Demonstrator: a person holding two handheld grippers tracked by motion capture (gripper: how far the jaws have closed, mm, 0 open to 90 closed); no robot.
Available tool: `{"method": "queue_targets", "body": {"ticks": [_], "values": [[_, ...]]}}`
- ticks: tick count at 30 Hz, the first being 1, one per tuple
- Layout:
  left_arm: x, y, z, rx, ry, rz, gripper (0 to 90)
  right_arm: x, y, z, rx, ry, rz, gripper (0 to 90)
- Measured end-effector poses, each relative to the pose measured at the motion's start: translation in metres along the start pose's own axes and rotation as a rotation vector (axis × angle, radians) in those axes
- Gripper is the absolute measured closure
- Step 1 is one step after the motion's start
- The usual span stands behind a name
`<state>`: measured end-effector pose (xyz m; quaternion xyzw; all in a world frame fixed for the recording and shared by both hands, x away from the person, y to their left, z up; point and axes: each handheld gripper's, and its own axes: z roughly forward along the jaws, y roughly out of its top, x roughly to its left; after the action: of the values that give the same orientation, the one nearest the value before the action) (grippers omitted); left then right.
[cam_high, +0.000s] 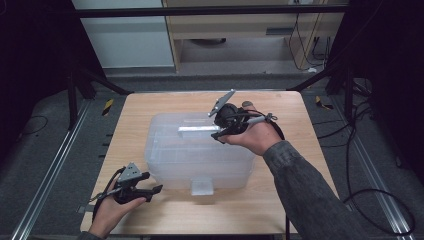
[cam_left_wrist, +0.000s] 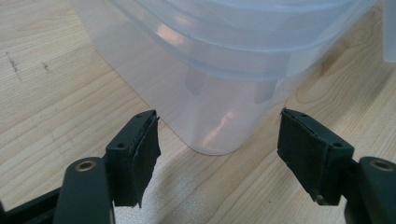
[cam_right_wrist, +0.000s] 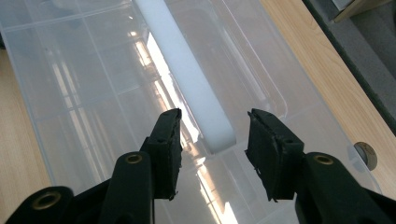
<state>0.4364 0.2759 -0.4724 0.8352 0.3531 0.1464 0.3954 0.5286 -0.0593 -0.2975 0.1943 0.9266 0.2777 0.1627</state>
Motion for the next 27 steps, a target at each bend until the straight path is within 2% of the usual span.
{"method": "queue_targets", "body": {"ticks": [7, 27], "values": [[0.001, 0.000, -0.001, -0.001, 0.009, 0.000, 29.8, 0.000, 0.003, 0.007, 0.010, 0.006, -0.005, 60.6], [0.000, 0.001, -0.001, 0.004, 0.006, 0.000, 31.1, 0.002, 0.013, 0.008, 0.039, 0.016, -0.053, 69.5]]}}
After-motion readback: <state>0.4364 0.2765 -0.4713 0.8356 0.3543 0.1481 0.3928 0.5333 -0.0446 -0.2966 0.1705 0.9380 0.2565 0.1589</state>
